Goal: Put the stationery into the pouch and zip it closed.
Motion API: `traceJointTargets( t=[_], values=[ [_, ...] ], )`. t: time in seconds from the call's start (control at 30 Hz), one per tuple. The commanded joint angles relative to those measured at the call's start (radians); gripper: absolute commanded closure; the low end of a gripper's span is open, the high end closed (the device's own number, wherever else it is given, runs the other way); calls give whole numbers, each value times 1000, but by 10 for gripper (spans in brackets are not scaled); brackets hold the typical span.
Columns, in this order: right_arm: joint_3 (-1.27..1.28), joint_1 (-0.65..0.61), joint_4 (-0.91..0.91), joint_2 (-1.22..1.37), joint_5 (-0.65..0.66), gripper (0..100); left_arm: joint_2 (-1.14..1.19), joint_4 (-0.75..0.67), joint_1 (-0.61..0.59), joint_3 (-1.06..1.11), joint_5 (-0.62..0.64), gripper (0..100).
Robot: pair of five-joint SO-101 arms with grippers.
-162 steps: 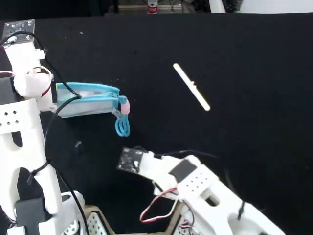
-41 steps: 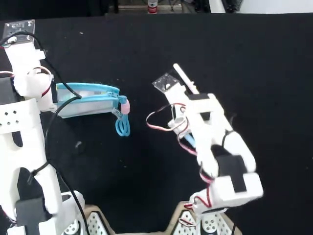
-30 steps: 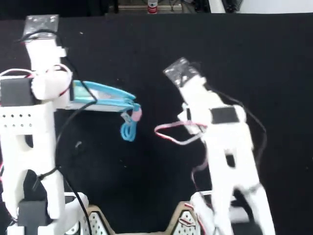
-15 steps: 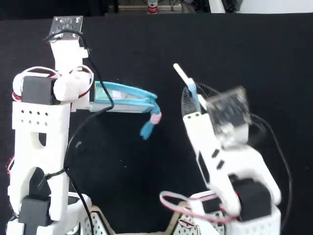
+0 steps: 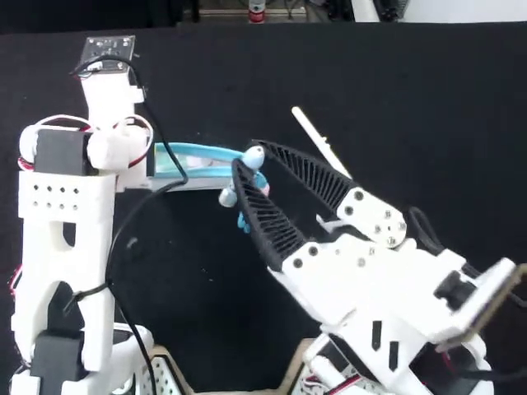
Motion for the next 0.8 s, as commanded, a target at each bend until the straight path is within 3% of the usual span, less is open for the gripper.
traceJointTargets(
  t=[0.0,0.3,0.77],
  values=[
    [-15,-25,-86,13,-8,987,-11,5,-15,-13,5,970],
    [170,-26,-328,64,-9,987,-11,5,-12,-7,3,970],
    [495,-14,-543,61,-6,987,-11,5,-12,-12,3,970]
  ],
)
